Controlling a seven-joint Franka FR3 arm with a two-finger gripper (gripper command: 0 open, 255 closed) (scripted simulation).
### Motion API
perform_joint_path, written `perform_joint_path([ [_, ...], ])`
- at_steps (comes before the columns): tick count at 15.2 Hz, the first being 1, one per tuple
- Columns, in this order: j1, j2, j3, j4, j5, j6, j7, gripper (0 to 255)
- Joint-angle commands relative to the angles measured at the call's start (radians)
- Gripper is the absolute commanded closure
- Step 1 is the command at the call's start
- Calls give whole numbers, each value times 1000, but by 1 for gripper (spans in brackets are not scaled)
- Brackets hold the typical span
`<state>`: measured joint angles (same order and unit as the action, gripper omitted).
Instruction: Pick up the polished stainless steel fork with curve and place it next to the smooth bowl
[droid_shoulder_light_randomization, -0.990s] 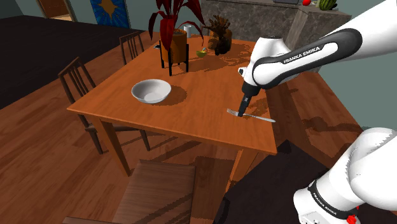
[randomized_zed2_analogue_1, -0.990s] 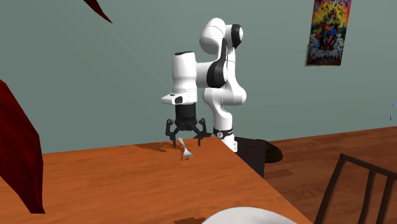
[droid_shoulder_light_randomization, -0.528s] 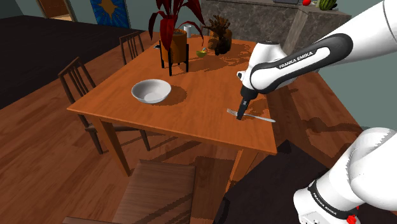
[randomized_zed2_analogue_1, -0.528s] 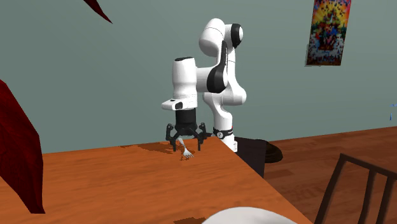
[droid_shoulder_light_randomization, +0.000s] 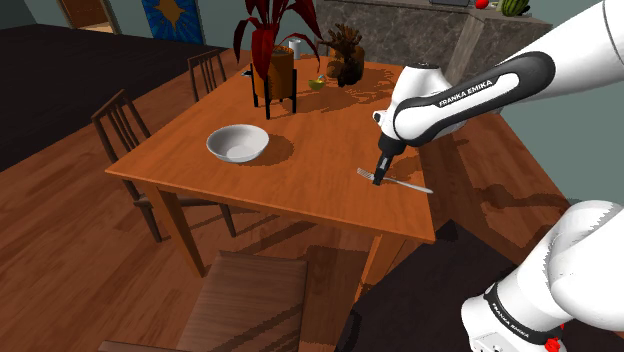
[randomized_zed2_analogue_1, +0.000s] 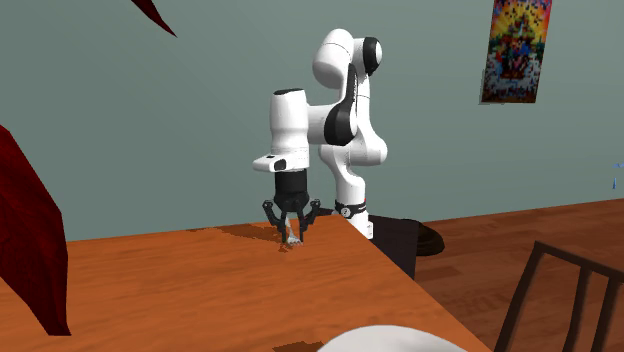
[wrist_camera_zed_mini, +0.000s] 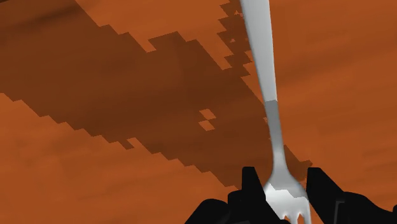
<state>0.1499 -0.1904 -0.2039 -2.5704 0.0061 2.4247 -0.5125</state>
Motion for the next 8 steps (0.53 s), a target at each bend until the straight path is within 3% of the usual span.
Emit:
perform_joint_path([
  [1, 1, 4, 1, -3, 1, 0, -1, 255],
  [8, -1, -30, 5, 11, -8, -47, 10, 255],
])
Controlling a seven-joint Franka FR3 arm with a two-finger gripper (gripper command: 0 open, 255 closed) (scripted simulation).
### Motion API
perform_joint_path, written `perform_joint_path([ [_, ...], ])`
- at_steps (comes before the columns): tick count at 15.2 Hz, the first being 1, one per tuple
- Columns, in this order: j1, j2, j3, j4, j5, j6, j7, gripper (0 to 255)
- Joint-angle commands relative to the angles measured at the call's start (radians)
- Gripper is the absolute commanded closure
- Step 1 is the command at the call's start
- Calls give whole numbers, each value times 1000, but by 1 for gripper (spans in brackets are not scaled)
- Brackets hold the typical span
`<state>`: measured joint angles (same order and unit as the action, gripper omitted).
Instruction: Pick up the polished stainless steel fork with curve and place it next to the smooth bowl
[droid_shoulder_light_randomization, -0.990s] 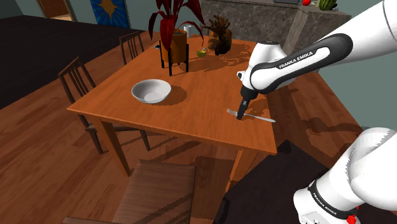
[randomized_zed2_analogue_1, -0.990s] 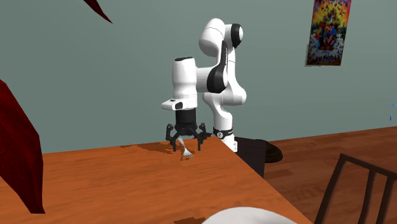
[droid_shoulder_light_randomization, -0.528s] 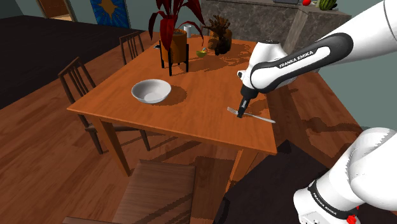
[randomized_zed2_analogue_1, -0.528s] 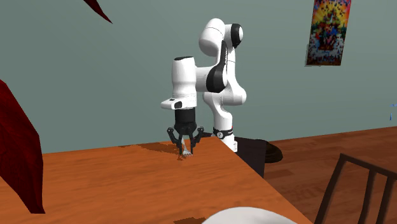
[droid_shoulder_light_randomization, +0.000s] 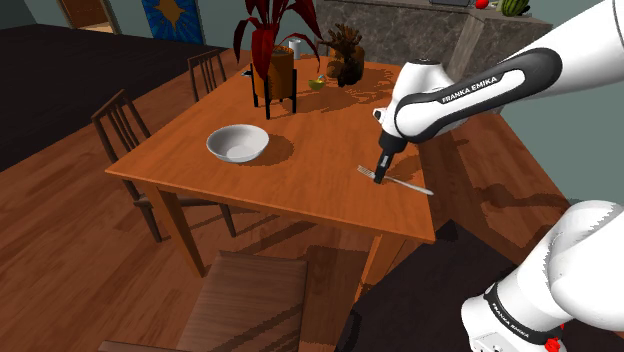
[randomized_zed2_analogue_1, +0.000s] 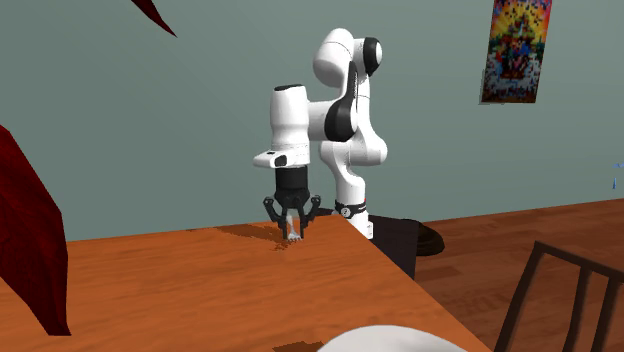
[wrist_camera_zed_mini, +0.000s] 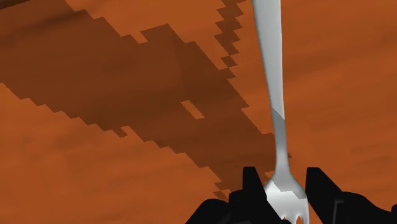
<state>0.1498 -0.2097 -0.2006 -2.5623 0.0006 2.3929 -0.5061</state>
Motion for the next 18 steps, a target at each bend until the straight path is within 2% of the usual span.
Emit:
perform_joint_path([
  [1, -1, -20, 3, 9, -5, -30, 6, 255],
  [18, -8, -146, 19, 139, -26, -285, 31, 255],
])
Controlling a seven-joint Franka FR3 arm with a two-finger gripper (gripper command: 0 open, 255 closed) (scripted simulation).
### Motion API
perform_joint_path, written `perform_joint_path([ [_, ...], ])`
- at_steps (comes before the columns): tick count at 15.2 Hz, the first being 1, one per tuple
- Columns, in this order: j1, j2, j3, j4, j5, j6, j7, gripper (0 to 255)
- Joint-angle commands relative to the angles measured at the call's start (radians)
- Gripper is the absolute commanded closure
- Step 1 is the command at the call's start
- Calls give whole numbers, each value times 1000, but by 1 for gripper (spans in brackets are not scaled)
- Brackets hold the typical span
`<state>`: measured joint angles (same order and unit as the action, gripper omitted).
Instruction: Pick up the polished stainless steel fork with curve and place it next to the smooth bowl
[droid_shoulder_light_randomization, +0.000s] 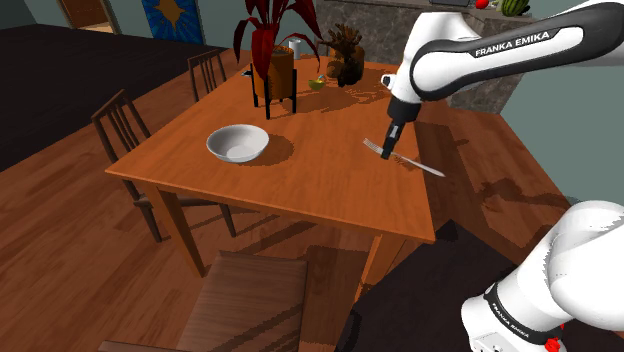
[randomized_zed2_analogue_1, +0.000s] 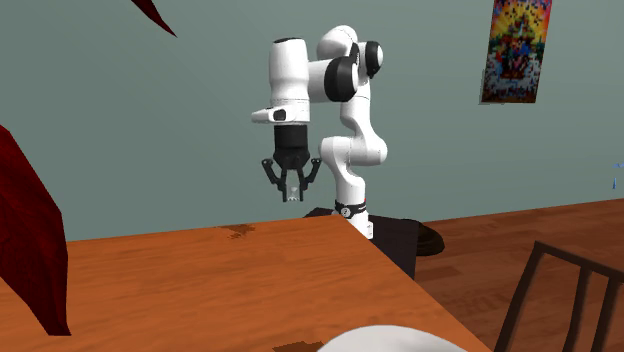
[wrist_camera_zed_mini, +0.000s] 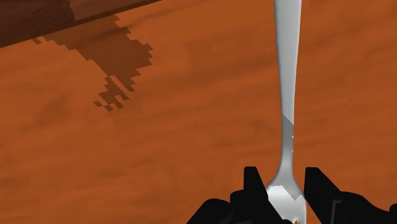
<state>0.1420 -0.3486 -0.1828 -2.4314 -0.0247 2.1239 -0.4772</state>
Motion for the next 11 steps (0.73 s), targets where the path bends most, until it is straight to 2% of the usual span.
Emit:
perform_joint_path([
  [1, 0, -12, 2, 18, -1, -30, 3, 255],
  [5, 0, -28, 6, 55, -2, -84, 6, 255],
  [11, 57, 130, 73, 204, 39, -73, 103, 255],
])
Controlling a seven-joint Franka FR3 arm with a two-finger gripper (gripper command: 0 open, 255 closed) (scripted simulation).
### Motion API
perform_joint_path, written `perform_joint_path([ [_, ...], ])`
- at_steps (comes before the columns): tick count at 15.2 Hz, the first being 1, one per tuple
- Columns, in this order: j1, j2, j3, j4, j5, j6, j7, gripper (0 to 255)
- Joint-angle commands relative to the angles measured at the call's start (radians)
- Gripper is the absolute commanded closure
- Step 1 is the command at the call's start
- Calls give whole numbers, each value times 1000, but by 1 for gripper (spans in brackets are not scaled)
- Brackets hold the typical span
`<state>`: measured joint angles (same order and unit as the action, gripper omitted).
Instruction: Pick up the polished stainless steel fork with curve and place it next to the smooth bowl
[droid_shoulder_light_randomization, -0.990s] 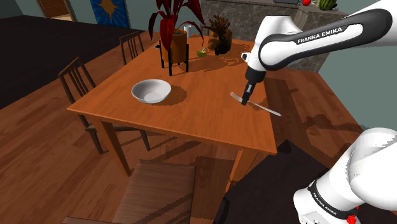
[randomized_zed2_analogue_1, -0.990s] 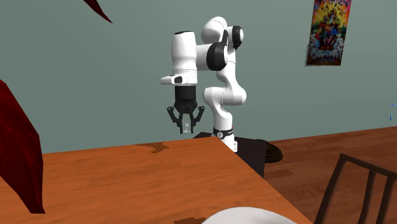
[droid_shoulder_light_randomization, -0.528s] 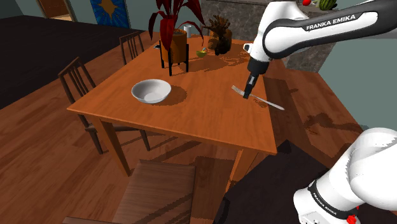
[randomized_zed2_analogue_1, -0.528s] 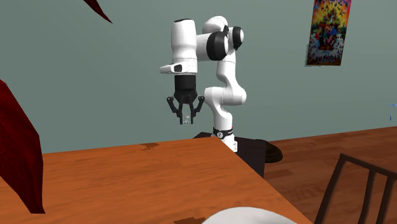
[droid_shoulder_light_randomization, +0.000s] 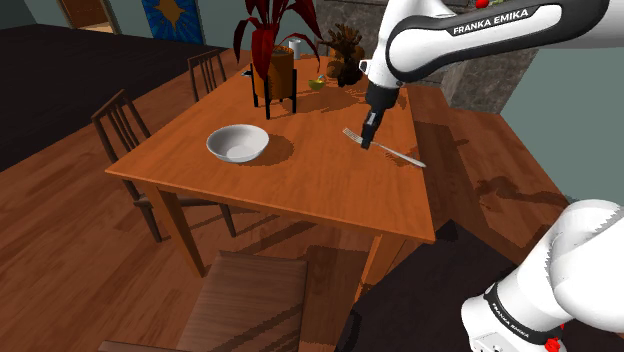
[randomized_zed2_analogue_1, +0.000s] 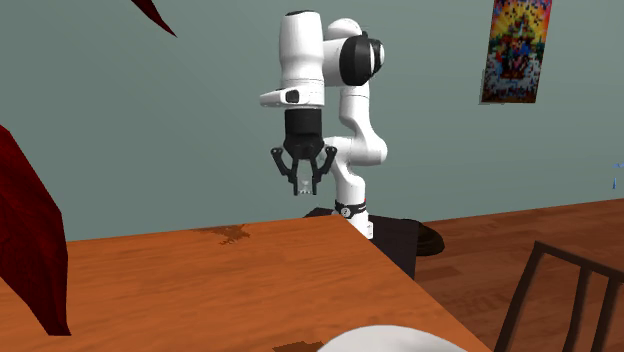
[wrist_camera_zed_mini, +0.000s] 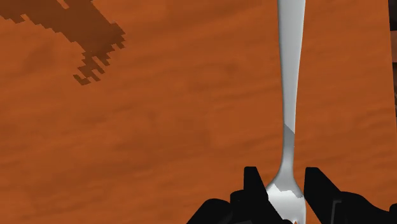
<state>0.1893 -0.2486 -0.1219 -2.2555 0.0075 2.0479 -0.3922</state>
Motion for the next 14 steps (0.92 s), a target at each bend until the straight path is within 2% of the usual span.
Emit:
perform_joint_path([
  [1, 18, 58, 22, 56, 12, 2, 34, 255],
  [8, 71, 262, 82, 289, 28, -23, 139, 255],
  [14, 114, 457, 119, 543, 23, -80, 223, 255],
])
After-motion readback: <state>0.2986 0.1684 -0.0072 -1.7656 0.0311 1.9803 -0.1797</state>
